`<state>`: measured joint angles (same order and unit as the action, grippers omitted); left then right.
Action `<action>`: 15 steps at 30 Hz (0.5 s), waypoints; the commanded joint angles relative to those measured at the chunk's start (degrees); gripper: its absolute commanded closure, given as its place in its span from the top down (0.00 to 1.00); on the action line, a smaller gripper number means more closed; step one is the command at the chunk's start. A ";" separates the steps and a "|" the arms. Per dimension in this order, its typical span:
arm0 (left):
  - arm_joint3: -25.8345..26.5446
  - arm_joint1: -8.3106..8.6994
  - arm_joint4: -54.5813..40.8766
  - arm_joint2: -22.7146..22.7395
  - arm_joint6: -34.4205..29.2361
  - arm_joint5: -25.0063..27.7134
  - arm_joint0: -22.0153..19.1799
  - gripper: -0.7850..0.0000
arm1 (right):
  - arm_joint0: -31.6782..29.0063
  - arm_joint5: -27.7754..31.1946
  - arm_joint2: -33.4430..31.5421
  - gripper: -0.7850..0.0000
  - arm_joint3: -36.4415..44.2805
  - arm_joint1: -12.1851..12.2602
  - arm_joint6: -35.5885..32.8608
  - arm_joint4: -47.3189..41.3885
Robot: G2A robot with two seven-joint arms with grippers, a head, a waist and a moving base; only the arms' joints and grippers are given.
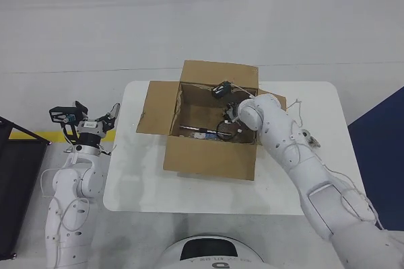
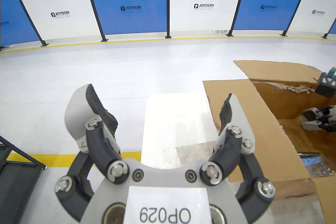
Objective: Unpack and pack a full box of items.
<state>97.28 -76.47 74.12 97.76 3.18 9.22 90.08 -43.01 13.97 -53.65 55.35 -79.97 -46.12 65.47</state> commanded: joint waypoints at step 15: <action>0.00 0.00 0.00 0.00 0.00 0.00 0.00 1.00 | -54.74 -0.30 -48.67 0.00 62.98 8.83 15.89 -3.79</action>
<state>97.28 -76.47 74.12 97.76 3.18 9.22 90.08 -95.63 14.18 -99.76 118.75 -71.16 -30.80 62.73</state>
